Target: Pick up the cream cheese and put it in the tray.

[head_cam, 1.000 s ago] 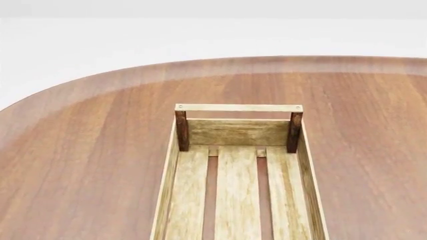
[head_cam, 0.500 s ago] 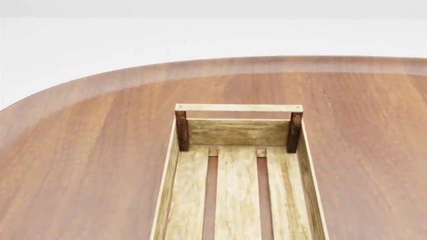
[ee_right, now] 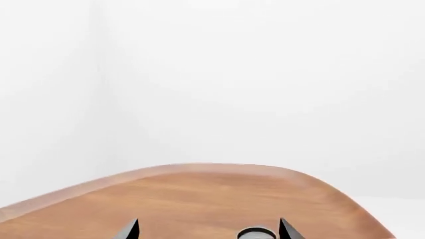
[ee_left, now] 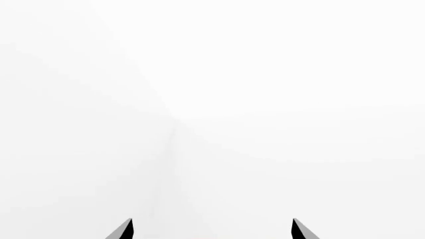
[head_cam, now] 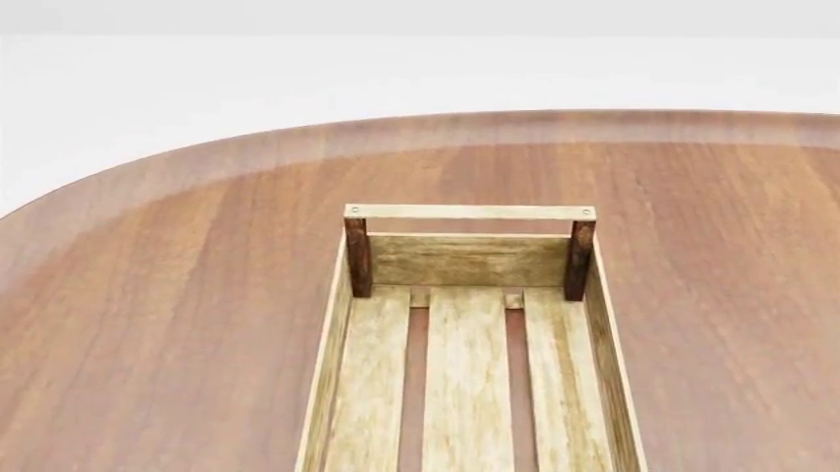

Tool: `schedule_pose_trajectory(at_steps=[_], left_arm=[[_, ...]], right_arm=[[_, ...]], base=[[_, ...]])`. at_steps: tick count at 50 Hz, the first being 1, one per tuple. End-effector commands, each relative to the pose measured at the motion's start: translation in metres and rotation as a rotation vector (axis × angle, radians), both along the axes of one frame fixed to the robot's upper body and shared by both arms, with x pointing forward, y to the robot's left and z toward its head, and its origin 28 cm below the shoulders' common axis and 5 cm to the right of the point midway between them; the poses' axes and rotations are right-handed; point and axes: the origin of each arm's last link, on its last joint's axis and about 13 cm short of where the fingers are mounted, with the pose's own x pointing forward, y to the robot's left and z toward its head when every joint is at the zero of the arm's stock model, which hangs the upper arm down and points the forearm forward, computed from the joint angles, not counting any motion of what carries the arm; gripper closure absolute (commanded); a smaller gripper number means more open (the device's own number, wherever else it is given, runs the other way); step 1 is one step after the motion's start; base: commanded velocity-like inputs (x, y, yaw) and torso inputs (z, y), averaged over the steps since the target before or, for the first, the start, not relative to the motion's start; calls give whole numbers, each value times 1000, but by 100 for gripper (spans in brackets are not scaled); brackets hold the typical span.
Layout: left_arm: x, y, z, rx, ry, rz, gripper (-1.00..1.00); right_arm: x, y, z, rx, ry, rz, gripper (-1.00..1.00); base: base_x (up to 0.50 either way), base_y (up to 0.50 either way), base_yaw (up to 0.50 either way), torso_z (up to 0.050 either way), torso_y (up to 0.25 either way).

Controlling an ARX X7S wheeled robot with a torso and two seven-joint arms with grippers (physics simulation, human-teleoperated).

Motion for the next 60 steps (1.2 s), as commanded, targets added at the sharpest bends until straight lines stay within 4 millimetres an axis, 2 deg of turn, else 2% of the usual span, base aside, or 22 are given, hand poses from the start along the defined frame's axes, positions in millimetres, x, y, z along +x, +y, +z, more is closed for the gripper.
schedule_pose_trajectory(at_steps=[1, 60], left_arm=[[0, 0, 0, 2, -1, 0, -100], [-1, -1, 0, 10, 4, -6, -100]], right_arm=[[-1, -3, -3, 2, 24, 94, -100], [-10, -23, -14, 196, -33, 184, -100]], base=[[0, 0, 0, 0, 0], [0, 0, 0, 0, 0]])
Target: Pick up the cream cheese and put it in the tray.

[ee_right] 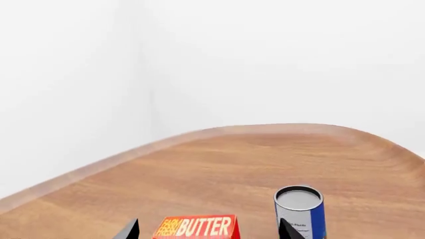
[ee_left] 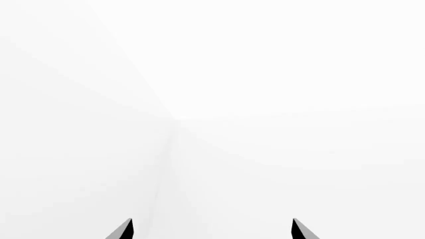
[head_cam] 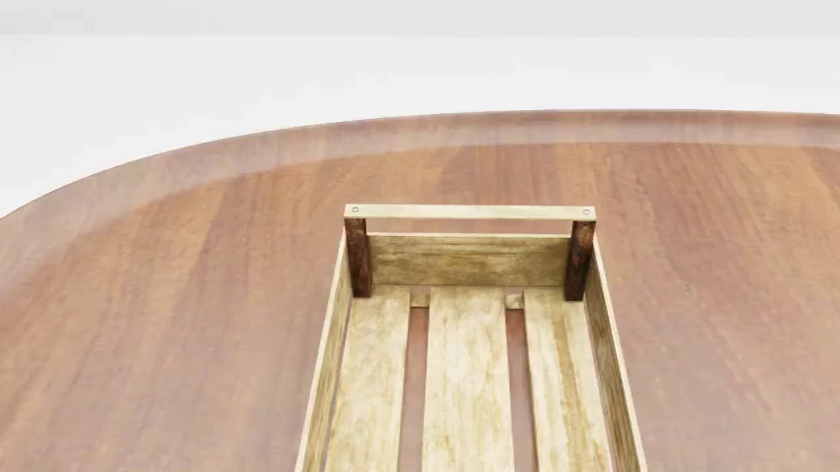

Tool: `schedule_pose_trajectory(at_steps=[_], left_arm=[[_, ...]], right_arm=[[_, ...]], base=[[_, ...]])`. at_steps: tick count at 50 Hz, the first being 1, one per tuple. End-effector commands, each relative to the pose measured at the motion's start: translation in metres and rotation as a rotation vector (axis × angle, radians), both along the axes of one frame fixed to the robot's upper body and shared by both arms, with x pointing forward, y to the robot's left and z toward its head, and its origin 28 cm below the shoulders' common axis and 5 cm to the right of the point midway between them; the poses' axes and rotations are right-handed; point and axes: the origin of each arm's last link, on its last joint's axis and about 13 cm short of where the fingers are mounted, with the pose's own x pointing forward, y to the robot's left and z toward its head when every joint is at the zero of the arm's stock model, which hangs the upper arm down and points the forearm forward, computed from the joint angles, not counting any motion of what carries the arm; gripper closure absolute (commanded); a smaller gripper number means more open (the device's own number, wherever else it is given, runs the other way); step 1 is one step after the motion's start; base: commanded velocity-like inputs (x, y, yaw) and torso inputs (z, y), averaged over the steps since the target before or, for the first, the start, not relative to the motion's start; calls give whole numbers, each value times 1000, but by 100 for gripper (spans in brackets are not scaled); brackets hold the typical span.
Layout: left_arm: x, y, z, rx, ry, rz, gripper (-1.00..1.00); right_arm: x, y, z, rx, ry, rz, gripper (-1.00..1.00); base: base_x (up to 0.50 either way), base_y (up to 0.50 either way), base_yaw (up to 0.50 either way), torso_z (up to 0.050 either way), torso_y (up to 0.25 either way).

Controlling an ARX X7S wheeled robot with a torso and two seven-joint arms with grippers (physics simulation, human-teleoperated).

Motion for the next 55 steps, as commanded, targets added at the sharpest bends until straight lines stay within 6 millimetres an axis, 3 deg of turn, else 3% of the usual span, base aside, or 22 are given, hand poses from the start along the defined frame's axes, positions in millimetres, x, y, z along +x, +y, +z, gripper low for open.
schedule_pose_trajectory(at_steps=[1, 55], left_arm=[[0, 0, 0, 1, 0, -1, -100], [0, 3, 2, -13, 7, -3, -100]], right_arm=[[-1, -3, -3, 37, -1, 2, -100], [-2, 1, -34, 53, 204, -97, -100]], base=[[0, 0, 0, 0, 0], [0, 0, 0, 0, 0]])
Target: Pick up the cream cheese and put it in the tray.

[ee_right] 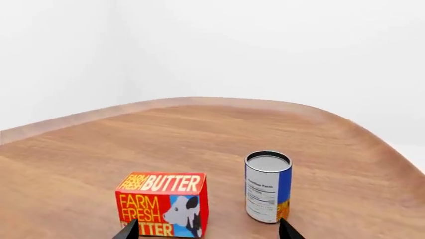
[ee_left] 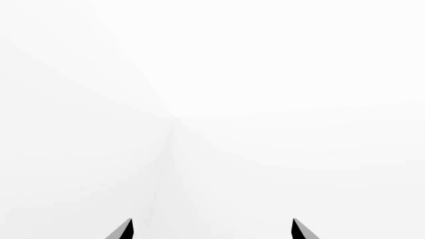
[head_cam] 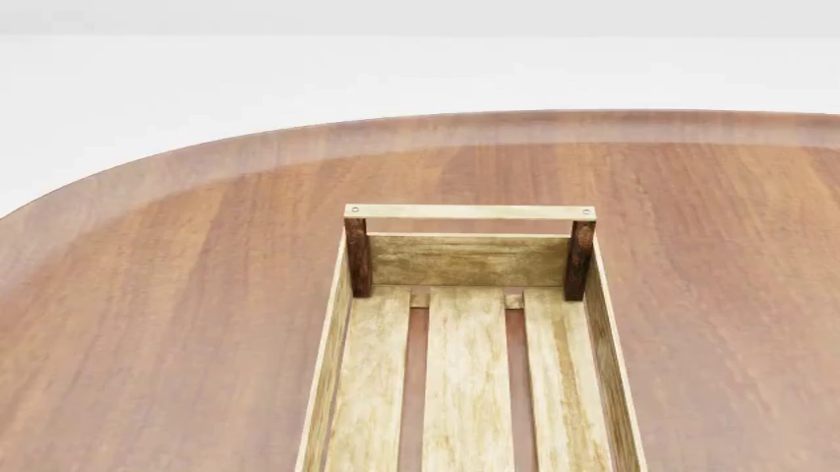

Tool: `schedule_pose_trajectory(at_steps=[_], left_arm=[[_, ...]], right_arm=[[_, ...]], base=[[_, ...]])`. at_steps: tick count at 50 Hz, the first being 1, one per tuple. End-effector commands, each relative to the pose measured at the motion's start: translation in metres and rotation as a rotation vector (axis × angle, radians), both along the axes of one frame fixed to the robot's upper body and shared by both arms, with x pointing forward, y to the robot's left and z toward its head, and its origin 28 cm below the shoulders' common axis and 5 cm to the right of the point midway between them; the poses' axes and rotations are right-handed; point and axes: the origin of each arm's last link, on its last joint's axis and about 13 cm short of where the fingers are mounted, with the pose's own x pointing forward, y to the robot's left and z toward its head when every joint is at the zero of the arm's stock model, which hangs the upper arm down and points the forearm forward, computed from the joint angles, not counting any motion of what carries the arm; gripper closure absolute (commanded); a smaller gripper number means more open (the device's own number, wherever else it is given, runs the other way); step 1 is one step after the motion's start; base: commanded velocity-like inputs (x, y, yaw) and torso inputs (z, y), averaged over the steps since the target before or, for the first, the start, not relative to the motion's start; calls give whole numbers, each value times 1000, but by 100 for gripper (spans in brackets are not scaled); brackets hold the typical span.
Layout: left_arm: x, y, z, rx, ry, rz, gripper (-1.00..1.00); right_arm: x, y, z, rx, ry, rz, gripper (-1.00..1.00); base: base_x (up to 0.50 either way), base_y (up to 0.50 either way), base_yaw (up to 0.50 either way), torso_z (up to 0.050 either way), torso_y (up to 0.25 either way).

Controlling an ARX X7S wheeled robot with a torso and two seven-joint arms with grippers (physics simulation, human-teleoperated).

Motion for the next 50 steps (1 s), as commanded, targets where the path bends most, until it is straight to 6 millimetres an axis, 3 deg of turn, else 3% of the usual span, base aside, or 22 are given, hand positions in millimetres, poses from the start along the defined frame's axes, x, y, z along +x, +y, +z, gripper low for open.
schedule_pose_trajectory(at_steps=[1, 50], left_arm=[[0, 0, 0, -4, 0, -2, -100], [0, 0, 0, -1, 3, -1, -100]], right_arm=[[-5, -1, -9, 16, 35, -19, -100], [-8, -13, -32, 43, 131, -108, -100]], base=[[0, 0, 0, 0, 0], [0, 0, 0, 0, 0]])
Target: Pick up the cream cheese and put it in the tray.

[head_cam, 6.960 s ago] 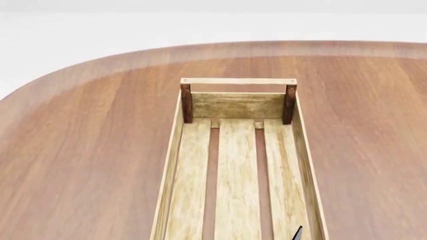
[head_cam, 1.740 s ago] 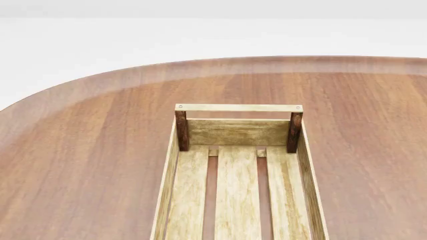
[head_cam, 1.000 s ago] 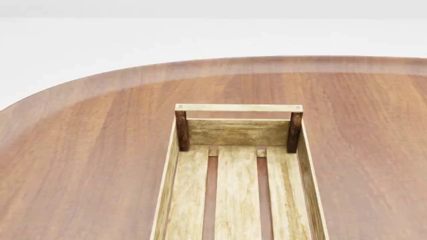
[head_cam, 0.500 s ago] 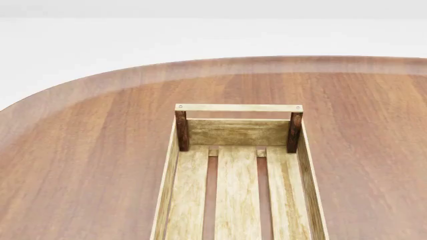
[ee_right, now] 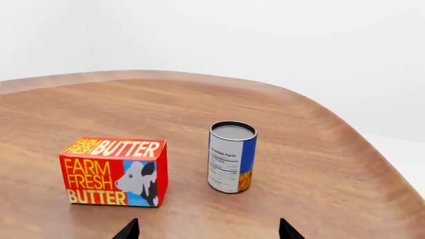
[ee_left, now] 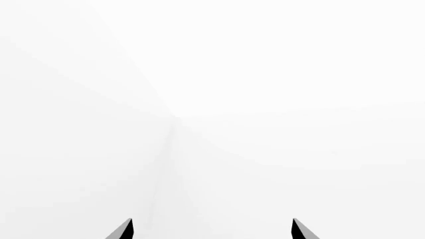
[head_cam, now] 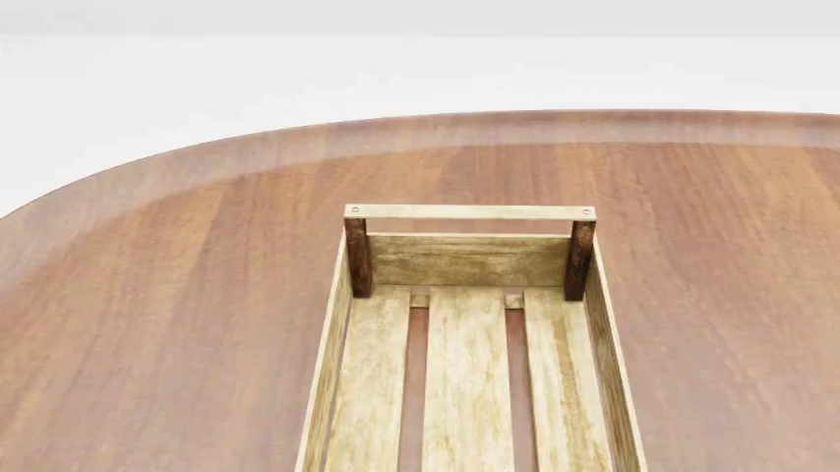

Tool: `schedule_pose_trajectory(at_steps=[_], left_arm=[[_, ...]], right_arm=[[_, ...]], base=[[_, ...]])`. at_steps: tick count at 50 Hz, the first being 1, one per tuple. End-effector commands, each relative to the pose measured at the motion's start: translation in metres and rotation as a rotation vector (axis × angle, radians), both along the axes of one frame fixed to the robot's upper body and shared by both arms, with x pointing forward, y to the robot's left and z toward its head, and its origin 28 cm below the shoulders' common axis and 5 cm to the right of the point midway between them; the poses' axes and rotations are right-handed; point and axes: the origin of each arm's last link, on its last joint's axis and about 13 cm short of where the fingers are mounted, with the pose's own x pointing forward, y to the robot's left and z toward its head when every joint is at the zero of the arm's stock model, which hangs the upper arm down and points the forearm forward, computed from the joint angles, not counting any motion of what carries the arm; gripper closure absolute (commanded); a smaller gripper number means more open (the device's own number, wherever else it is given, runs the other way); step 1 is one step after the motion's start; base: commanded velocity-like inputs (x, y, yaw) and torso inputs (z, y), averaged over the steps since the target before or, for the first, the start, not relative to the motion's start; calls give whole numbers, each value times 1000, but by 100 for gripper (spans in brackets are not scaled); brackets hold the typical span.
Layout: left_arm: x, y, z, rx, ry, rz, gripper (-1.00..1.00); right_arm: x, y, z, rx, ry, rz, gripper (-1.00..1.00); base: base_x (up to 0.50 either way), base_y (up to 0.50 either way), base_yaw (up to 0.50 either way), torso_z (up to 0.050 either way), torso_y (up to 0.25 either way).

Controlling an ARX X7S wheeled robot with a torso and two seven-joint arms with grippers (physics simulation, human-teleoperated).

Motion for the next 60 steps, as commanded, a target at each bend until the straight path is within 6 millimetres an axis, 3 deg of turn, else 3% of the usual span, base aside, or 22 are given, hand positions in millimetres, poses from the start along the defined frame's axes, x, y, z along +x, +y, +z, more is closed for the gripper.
schedule_pose_trajectory(at_steps=[1, 31, 60], left_arm=[[0, 0, 0, 0, 1, -1, -100], [0, 0, 0, 5, 9, 1, -100], [1, -1, -1, 14, 15, -3, -100]], right_arm=[[1, -2, -6, 12, 17, -10, -100], [8, 6, -13, 54, 40, -8, -100], [10, 2, -25, 119, 53, -30, -100]], base=[[0, 0, 0, 0, 0], [0, 0, 0, 0, 0], [0, 0, 0, 0, 0]])
